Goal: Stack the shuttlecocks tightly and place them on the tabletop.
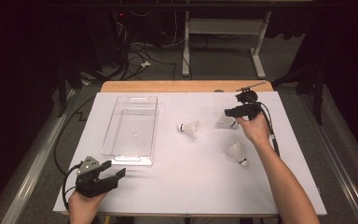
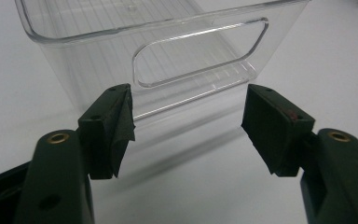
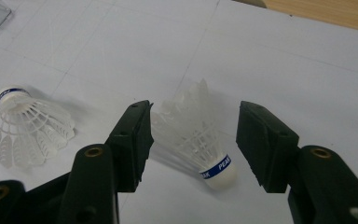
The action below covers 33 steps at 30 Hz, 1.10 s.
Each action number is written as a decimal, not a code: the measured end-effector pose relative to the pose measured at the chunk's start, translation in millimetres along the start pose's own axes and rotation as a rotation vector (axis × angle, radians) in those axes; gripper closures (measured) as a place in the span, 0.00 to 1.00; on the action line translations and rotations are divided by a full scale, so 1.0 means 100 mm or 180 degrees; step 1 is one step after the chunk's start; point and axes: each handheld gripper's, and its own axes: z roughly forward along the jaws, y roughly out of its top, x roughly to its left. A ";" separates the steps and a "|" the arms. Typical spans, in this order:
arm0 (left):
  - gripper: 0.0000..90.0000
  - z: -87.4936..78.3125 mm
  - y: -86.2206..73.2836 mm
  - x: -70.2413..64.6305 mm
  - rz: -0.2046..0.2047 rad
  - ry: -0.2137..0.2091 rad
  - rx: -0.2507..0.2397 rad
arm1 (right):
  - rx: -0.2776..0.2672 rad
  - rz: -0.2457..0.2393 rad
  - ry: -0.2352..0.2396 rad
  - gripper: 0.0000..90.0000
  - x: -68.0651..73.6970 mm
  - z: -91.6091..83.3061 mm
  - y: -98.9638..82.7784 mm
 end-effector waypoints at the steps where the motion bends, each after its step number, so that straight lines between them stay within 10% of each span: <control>1: 0.38 0.00 0.00 0.00 0.0004 0.0008 -0.0002 | 0.0005 -0.0001 0.0012 0.51 0.00 0.01 0.01; 33: 0.38 -0.01 0.00 -0.02 0.0044 -0.0009 -0.0019 | 0.0397 0.0059 -0.0342 0.56 0.12 0.43 0.23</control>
